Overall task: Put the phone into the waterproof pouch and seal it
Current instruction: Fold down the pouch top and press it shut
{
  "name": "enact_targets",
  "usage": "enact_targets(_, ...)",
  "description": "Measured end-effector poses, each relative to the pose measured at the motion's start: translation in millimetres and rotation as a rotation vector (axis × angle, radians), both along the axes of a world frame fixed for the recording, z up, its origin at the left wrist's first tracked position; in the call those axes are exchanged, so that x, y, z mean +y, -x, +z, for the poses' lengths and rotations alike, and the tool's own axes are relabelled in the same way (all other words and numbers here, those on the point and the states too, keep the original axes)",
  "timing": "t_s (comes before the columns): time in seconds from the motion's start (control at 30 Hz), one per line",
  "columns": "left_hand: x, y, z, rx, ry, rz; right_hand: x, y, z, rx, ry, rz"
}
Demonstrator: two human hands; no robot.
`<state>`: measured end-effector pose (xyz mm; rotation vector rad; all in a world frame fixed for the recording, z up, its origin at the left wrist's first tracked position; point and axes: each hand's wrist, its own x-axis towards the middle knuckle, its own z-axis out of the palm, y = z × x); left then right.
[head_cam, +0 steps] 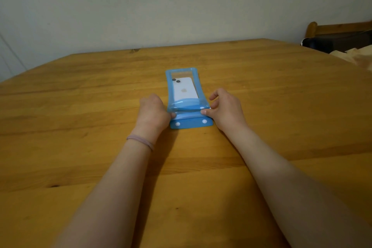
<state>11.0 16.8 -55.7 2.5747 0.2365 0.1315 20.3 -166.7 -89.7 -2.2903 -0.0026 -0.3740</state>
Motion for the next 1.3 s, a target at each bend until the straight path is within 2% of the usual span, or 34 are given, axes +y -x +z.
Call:
enact_targets(0.1, 4, -1, -1, 0.07, -0.04, -0.03, -1, 0, -1, 0.011, 0.0, 0.02)
enact_targets(0.33, 4, 3, -3, 0.04, 0.101, -0.032, -1, 4, 0, 0.026, 0.027, 0.086)
enact_targets(0.47, 0, 0, -8, -0.083, 0.322, -0.015, -3, 3, 3, -0.046, -0.168, 0.017)
enact_targets(0.63, -6, 0, -9, -0.103, 0.737, 0.048, -8, 4, 7, 0.045, -0.402, -0.073)
enact_targets(0.8, -6, 0, -7, -0.109, 0.836, 0.117, -6, 6, 13, 0.239, -0.636, -0.01)
enact_targets(0.97, -5, 2, -2, -0.068, 0.927, 0.115, -8, 7, 21, 0.246, -0.758, -0.016)
enact_targets(1.17, -2, 4, -1, 0.114, 1.108, 0.033, -9, 6, 18, 0.23, -0.66, -0.002)
enact_targets(1.23, -2, 4, -2, 0.128, 1.096, 0.018, -10, 8, 16, 0.204, -0.501, 0.019)
enact_targets(1.3, -4, 5, -1, 0.122, 1.078, 0.015, -10, 10, 15, 0.094, -0.206, 0.001)
